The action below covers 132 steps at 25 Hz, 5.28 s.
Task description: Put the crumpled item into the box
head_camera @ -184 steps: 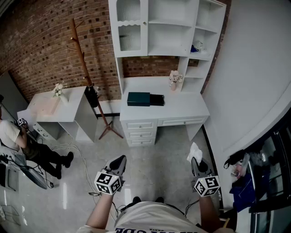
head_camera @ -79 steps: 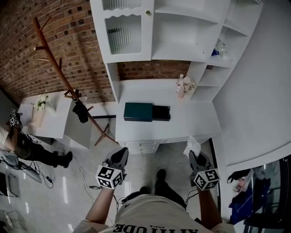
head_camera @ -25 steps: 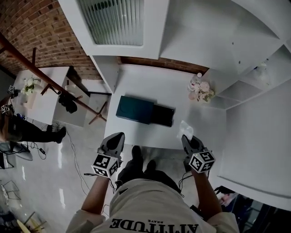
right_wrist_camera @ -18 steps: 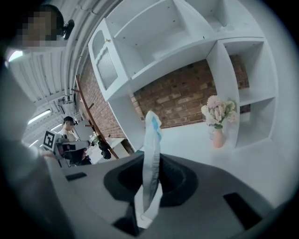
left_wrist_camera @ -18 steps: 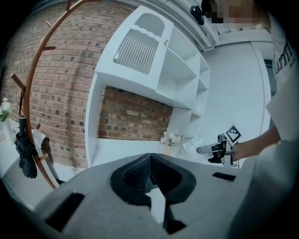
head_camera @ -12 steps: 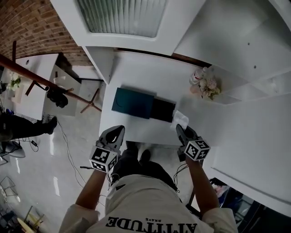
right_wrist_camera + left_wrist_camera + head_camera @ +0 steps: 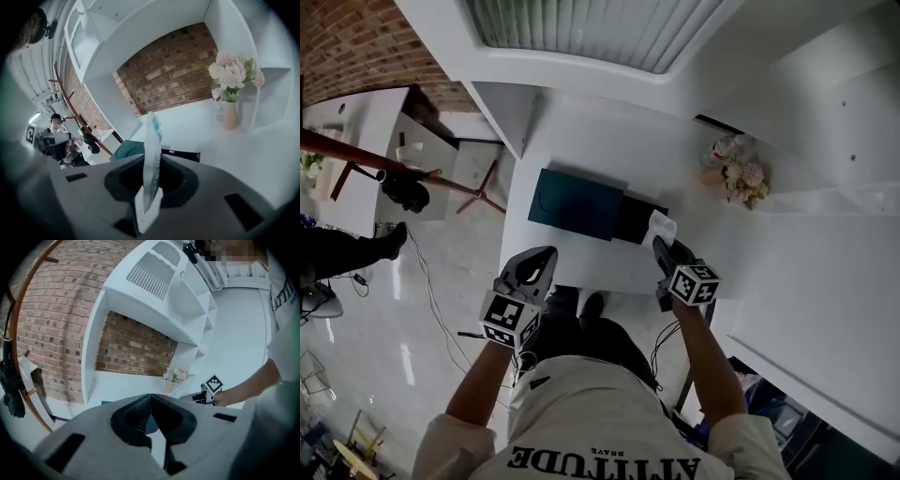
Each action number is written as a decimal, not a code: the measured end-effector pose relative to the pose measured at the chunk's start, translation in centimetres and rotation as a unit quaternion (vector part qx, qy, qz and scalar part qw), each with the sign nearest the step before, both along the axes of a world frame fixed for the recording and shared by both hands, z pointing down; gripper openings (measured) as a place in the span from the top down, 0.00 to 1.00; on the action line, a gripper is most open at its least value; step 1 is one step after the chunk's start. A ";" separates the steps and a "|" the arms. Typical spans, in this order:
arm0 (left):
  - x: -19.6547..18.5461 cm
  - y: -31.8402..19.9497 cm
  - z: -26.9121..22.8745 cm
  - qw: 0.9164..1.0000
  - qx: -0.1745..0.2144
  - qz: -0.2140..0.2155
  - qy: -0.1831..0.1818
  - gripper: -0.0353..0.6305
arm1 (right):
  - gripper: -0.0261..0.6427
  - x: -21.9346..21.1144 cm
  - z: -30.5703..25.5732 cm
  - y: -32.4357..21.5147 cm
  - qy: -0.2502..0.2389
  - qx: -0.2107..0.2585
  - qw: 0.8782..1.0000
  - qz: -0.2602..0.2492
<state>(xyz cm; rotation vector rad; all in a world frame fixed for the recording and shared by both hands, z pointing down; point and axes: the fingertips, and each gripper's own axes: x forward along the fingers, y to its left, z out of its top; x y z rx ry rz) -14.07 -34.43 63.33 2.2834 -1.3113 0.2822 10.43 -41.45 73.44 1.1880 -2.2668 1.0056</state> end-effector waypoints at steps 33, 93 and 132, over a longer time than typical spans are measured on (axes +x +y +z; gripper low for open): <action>-3.4 -1.9 4.2 0.999 -0.044 -0.007 0.011 0.91 | 0.60 -0.7 13.6 -3.0 0.162 -0.180 0.970 -0.030; 11.1 12.4 -9.4 0.994 0.099 -0.030 -0.031 0.91 | 0.90 13.6 -16.8 16.2 0.024 0.202 0.979 -0.028; 2.2 20.0 -17.1 0.983 0.173 -0.041 -0.045 0.91 | 0.91 10.8 -26.0 24.0 0.051 0.317 0.947 0.021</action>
